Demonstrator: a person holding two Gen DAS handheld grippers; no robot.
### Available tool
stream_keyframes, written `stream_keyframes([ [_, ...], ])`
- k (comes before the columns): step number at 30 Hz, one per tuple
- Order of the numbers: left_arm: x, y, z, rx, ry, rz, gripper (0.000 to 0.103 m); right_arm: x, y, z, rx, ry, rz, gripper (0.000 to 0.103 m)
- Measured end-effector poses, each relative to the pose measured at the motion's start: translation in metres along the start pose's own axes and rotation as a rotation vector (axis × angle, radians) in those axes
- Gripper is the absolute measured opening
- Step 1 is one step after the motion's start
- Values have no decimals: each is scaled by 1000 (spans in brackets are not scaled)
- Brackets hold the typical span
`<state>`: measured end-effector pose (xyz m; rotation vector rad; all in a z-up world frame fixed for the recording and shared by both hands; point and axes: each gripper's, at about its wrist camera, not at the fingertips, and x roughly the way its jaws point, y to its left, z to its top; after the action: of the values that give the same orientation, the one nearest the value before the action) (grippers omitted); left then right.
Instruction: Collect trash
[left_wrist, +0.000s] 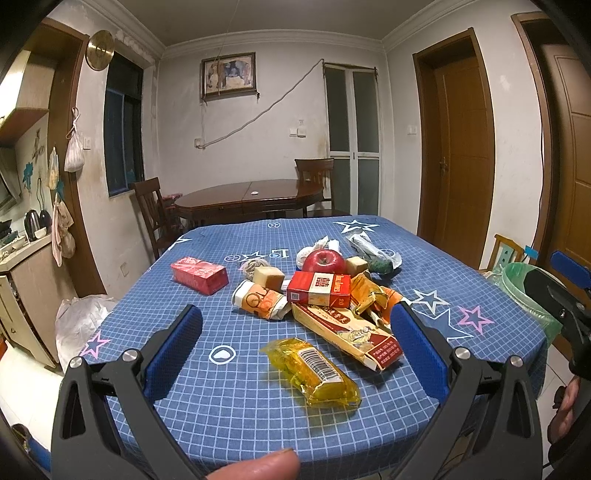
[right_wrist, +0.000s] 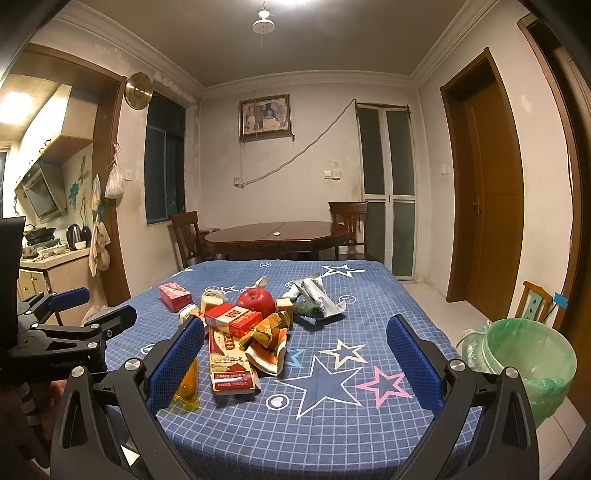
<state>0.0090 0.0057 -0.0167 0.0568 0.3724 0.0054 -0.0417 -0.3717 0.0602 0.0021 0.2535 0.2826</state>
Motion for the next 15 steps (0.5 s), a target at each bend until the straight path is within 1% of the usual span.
stream_keyframes([
  [15,0,-1,-3,0,8,-1,98,3,-1,-2,0,8,0,99],
])
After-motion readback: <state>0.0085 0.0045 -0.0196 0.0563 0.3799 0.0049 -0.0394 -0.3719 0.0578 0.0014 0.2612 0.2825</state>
